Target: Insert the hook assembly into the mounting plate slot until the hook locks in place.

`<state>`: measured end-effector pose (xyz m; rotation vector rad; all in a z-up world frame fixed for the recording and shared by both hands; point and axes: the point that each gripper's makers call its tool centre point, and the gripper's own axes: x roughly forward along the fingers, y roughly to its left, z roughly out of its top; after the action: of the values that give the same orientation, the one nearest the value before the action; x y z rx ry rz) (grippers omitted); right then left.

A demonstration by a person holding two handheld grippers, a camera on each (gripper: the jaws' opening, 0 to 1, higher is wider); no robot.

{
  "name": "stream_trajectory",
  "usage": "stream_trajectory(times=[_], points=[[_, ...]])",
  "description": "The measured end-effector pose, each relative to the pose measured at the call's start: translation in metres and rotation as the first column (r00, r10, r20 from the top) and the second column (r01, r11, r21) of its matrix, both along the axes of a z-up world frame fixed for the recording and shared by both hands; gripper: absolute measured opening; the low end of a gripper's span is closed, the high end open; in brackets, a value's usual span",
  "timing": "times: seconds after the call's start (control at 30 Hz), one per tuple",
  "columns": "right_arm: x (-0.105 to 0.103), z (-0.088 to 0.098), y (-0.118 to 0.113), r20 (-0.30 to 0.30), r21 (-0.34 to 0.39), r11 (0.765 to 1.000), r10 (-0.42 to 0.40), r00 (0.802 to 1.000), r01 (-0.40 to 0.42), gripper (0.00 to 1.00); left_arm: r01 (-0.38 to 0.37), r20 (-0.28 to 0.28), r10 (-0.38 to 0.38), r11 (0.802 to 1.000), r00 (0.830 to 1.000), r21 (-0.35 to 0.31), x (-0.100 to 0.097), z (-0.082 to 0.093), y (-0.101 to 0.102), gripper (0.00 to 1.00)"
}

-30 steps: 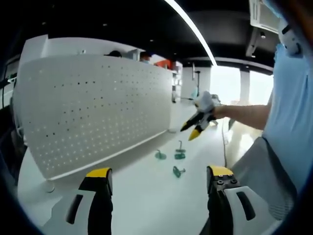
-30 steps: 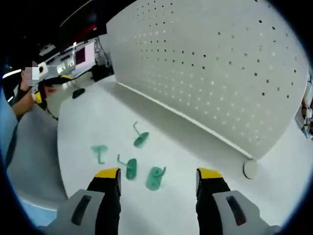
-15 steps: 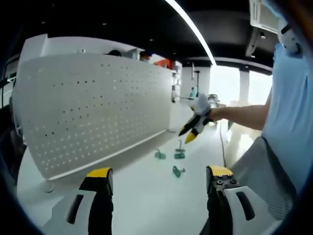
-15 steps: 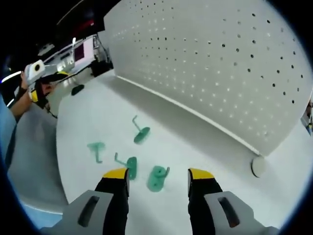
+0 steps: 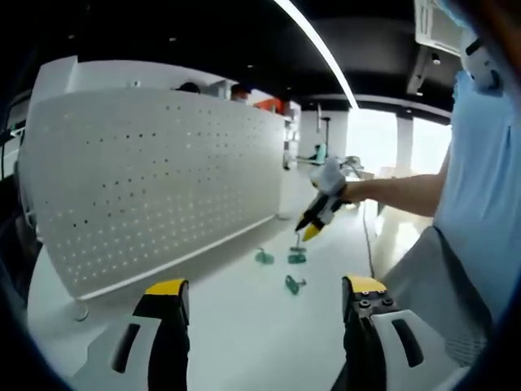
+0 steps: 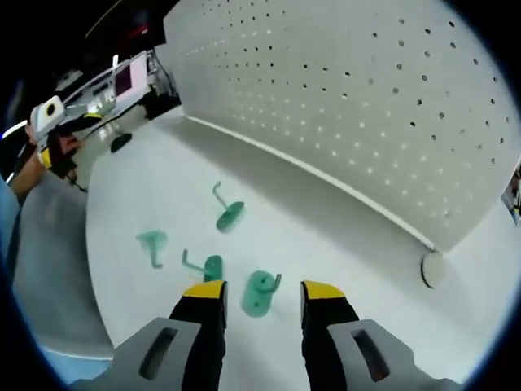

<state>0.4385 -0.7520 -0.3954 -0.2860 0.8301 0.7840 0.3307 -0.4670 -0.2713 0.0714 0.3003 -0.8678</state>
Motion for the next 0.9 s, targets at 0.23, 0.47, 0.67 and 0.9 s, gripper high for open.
stream_trajectory(times=[0.23,0.47,0.67,0.9], points=[[-0.002,-0.003,0.000,-0.012,-0.008,1.000,-0.002,1.000,0.002,0.29,0.003,-0.005,-0.003,1.000,1.000,-0.001,0.000,-0.001,0.000,0.78],[-0.005,-0.008,-0.001,-0.032,-0.015,1.000,-0.005,0.999,0.004,0.25,0.007,-0.006,-0.007,1.000,1.000,-0.001,0.000,-0.001,0.000,0.77],[-0.004,-0.013,0.000,-0.048,-0.021,1.000,-0.004,0.999,0.003,0.20,0.006,-0.010,-0.006,1.000,1.000,0.002,0.000,-0.003,0.001,0.77],[0.000,-0.016,0.001,-0.061,-0.038,0.999,0.005,0.998,-0.007,0.17,0.005,-0.011,-0.005,1.000,1.000,0.002,-0.001,-0.003,0.001,0.77]])
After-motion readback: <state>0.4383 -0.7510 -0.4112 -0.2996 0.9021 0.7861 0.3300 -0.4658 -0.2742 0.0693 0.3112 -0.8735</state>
